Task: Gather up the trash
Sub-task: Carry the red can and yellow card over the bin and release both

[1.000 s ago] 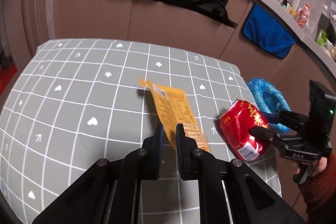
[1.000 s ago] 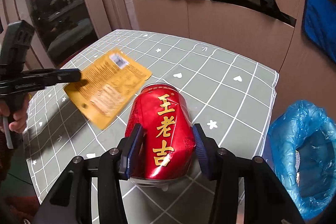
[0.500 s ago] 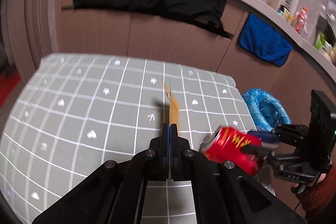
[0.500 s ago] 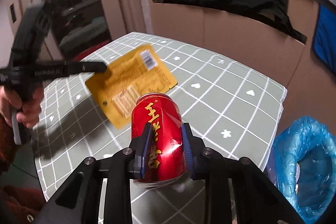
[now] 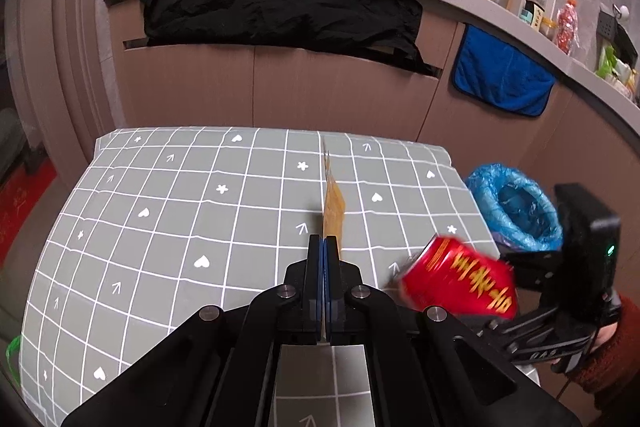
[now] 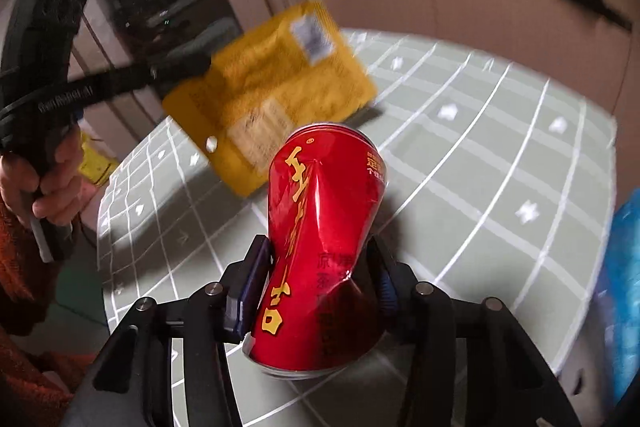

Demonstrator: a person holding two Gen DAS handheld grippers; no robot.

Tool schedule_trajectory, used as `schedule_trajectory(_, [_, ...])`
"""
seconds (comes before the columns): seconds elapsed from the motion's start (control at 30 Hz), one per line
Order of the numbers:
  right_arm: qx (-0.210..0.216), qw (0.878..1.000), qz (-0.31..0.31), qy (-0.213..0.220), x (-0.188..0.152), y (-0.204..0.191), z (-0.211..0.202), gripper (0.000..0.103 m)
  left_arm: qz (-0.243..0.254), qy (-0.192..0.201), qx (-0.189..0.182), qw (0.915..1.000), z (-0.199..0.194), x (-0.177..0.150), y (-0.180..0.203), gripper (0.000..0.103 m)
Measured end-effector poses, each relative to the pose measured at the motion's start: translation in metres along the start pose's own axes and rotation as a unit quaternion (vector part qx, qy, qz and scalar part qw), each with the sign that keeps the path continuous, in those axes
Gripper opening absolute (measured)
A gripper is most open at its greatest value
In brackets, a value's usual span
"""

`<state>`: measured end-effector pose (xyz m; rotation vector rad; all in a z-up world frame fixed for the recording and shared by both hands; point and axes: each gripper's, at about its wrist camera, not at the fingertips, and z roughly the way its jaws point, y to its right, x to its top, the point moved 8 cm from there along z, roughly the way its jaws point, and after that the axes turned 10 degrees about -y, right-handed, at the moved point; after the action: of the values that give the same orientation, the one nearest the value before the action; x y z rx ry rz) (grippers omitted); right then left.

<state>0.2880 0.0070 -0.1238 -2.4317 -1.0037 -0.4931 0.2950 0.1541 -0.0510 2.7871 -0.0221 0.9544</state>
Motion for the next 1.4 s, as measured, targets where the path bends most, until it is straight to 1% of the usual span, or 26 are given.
schedule_trajectory(0.03, [-0.001, 1.000, 0.001, 0.005, 0.005, 0.002, -0.005, 0.046, -0.001, 0.004, -0.001, 1.0000, -0.001, 0.002, 0.002, 0.000])
schedule_trajectory(0.1, [-0.015, 1.000, 0.002, 0.022, 0.012, 0.006, -0.020, 0.046, -0.003, 0.012, -0.003, 0.9999, -0.005, 0.006, 0.007, 0.000])
schedule_trajectory(0.3, [-0.082, 0.995, 0.002, 0.059, 0.028, 0.020, -0.060, 0.046, -0.001, 0.044, -0.002, 0.9990, -0.019, 0.026, 0.029, 0.000])
schedule_trajectory(0.53, [-0.113, 0.988, 0.014, 0.103, 0.035, 0.039, -0.109, 0.046, 0.012, 0.090, -0.009, 0.9958, -0.041, 0.053, 0.075, 0.000])
schedule_trajectory(0.63, [-0.133, 0.982, 0.016, 0.132, 0.034, 0.053, -0.144, 0.046, 0.016, 0.111, -0.018, 0.9936, -0.051, 0.068, 0.102, 0.000])
schedule_trajectory(0.73, [-0.153, 0.975, 0.021, 0.157, 0.032, 0.065, -0.175, 0.046, 0.030, 0.136, -0.028, 0.9898, -0.058, 0.084, 0.137, 0.000])
schedule_trajectory(0.87, [-0.189, 0.962, 0.043, 0.192, 0.019, 0.097, -0.226, 0.046, 0.054, 0.160, -0.049, 0.9843, -0.063, 0.104, 0.192, 0.000])
schedule_trajectory(0.9, [-0.197, 0.959, 0.046, 0.197, 0.016, 0.102, -0.234, 0.046, 0.058, 0.163, -0.053, 0.9834, -0.062, 0.106, 0.201, 0.000])
schedule_trajectory(0.97, [-0.222, 0.951, 0.055, 0.210, 0.007, 0.120, -0.257, 0.046, 0.070, 0.170, -0.067, 0.9807, -0.060, 0.113, 0.229, 0.000])
schedule_trajectory(1.03, [-0.242, 0.943, 0.069, 0.219, -0.005, 0.138, -0.276, 0.046, 0.079, 0.170, -0.082, 0.9788, -0.054, 0.119, 0.256, 0.000])
schedule_trajectory(1.13, [-0.257, 0.935, 0.092, 0.225, -0.022, 0.158, -0.295, 0.046, 0.087, 0.164, -0.101, 0.9774, -0.038, 0.121, 0.287, 0.000])
schedule_trajectory(1.2, [-0.266, 0.930, 0.114, 0.227, -0.038, 0.178, -0.304, 0.046, 0.092, 0.152, -0.120, 0.9767, -0.021, 0.120, 0.308, 0.000])
schedule_trajectory(1.27, [-0.271, 0.927, 0.131, 0.226, -0.050, 0.194, -0.306, 0.046, 0.090, 0.126, -0.137, 0.9783, 0.003, 0.116, 0.322, 0.000])
schedule_trajectory(1.33, [-0.272, 0.925, 0.147, 0.220, -0.062, 0.210, -0.304, 0.046, 0.085, 0.096, -0.145, 0.9811, 0.030, 0.109, 0.332, 0.000])
schedule_trajectory(1.4, [-0.270, 0.925, 0.164, 0.211, -0.073, 0.226, -0.296, 0.046, 0.081, 0.074, -0.148, 0.9828, 0.050, 0.102, 0.336, 0.000])
